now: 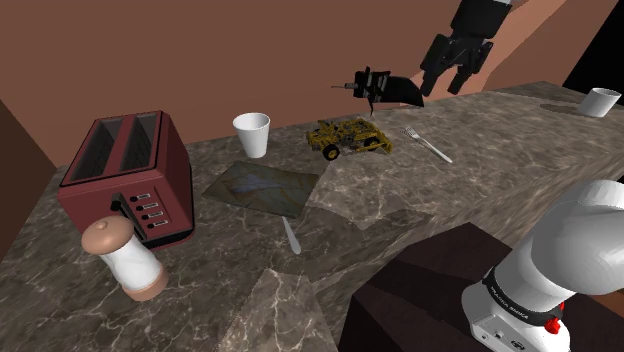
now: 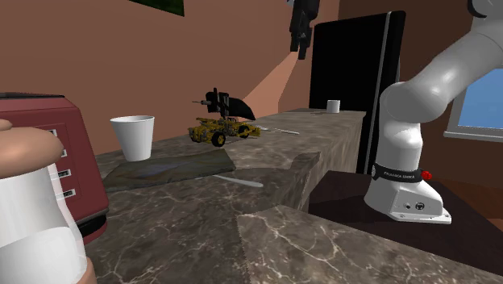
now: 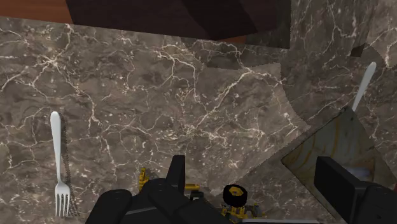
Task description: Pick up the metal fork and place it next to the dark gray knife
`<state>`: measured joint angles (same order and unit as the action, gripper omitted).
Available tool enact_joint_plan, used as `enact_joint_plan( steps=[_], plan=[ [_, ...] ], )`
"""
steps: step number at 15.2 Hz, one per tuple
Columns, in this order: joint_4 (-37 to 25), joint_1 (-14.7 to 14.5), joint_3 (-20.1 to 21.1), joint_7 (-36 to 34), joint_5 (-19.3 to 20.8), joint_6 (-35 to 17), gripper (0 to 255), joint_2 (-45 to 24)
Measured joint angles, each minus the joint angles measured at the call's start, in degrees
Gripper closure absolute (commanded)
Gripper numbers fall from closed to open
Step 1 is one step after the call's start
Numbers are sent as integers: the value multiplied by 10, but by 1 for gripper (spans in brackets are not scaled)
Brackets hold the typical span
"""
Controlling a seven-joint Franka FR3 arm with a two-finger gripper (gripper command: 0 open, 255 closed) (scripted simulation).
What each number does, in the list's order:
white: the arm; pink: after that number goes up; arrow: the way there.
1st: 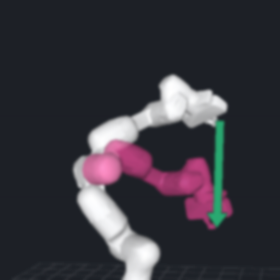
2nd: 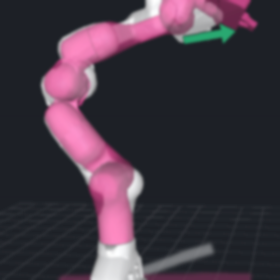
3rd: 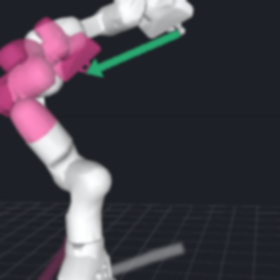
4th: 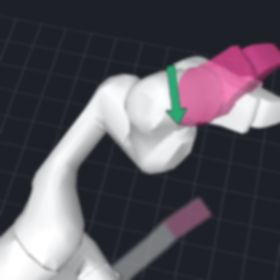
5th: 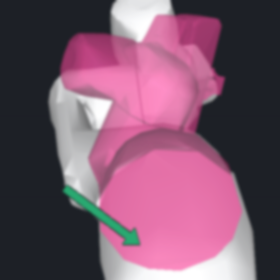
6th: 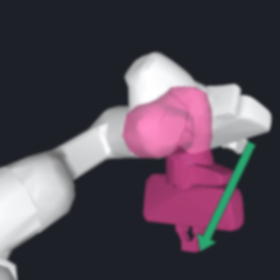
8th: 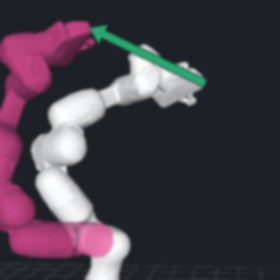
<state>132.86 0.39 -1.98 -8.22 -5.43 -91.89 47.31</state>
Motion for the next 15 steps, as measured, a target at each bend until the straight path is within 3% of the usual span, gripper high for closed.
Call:
enact_joint_plan(
  steps=[4,15],
  plan=[
    [16,-7,22,-19,-13,-24,0,-11],
    [64,-45,134,-113,-71,-163,0,-115]
  ],
)
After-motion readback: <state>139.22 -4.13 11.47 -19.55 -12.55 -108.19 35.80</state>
